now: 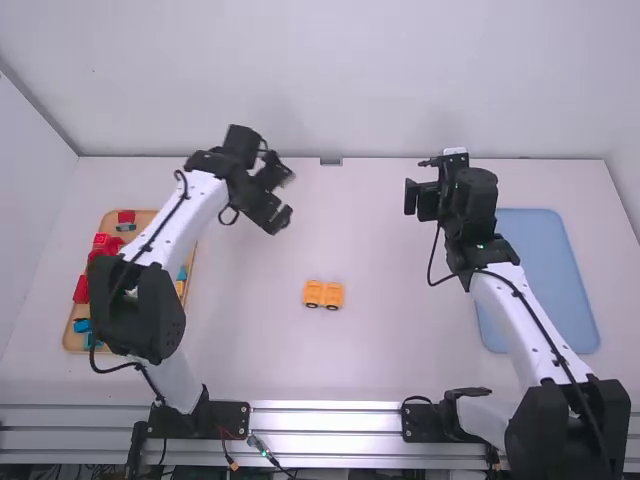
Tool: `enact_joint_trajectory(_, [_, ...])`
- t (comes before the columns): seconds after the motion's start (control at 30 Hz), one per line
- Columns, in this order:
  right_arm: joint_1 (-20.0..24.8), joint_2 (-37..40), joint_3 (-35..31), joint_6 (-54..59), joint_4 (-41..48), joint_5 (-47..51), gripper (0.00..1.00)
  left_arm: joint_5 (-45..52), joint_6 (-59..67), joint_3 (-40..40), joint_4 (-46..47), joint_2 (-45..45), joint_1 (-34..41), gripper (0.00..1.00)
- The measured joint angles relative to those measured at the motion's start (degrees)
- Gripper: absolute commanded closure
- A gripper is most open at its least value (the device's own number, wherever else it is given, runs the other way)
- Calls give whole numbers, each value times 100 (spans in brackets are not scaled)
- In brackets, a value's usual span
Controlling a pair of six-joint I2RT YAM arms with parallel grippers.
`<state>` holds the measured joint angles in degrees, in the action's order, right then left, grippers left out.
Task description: Assemble lego blocks to make yellow taxi
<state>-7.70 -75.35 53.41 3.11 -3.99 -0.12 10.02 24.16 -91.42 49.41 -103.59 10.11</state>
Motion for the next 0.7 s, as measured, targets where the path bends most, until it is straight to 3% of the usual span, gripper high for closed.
enact_joint_trajectory(0.23, [-2, -2, 0, 0, -4, 0, 1, -413, -3532, 61, 4, 0, -1873, 1])
enact_joint_trajectory(0.4, [0, -2, 0, -15, -7, -11, 1, -481, -5779, 702, 157, 0, -2898, 1])
enact_joint_trajectory(0.53, [0, 0, 0, -15, -20, -13, 1, -476, -6647, 1237, -146, 0, -3292, 1])
enact_joint_trajectory(0.7, [-20, -2, 0, -17, -107, -2, 1, -479, -6738, 1810, -1025, 0, -3571, 4])
